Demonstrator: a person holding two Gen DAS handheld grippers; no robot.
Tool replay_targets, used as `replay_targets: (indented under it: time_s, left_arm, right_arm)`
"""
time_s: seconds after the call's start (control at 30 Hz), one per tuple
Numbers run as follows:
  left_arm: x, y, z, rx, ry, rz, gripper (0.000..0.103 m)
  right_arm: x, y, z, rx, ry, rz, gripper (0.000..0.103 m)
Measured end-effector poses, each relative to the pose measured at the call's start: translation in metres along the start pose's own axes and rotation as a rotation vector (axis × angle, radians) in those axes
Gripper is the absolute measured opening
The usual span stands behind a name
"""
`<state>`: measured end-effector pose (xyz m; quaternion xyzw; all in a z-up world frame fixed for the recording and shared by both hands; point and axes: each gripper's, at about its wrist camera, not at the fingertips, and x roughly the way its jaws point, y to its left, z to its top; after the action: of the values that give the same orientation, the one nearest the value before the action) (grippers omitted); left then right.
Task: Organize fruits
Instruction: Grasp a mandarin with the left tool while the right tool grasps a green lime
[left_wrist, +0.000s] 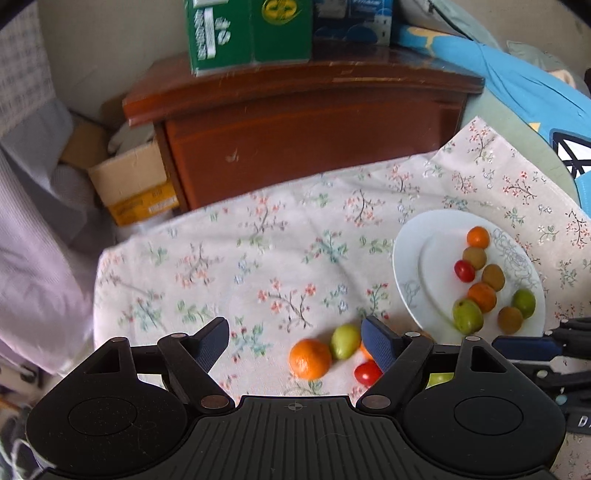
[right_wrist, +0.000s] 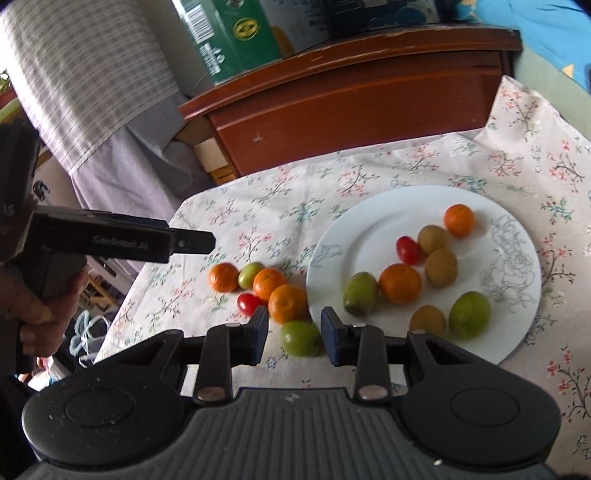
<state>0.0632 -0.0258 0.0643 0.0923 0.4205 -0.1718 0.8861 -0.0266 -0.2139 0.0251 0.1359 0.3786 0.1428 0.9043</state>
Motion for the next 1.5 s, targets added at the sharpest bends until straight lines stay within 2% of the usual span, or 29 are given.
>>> replay_targets:
  time_s: [0.33, 0.47, 0.6, 0.77, 1.17, 1.3, 1.37, 1.5]
  left_arm:
    - [0.015, 0.012, -0.013, -0.007, 0.030, -0.013, 0.084]
    - [0.025, 0.017, -0.017, -0.016, 0.049, -0.002, 0.084]
    - [0.033, 0.019, -0.019, -0.014, 0.060, 0.011, 0.084]
    - [0.037, 0.020, -0.020, -0.019, 0.047, -0.011, 0.083]
    - [0.046, 0.013, -0.022, 0.008, 0.040, -0.024, 0.081]
    - [0.046, 0.013, -0.022, 0.002, 0.038, -0.052, 0.071]
    - [0.045, 0.010, -0.022, 0.008, 0.033, -0.069, 0.061]
    - [0.045, 0.007, -0.022, 0.022, 0.031, -0.109, 0.050]
  right_arm:
    - [0.016, 0.007, -0.007, -0.037, 0.032, -0.018, 0.033]
    - [0.024, 0.007, -0.009, -0.043, 0.032, -0.045, 0.033]
    - [0.026, 0.010, -0.010, -0.060, 0.037, -0.031, 0.033]
    - [0.030, 0.015, -0.012, -0.077, 0.057, -0.001, 0.033]
    - [0.044, 0.017, -0.018, -0.071, 0.062, -0.026, 0.034]
    - [0.045, 0.019, -0.018, -0.079, 0.062, -0.022, 0.034]
    - [0.045, 0.019, -0.018, -0.081, 0.065, -0.020, 0.033]
    - [0.044, 0.018, -0.018, -0.074, 0.064, -0.019, 0.032]
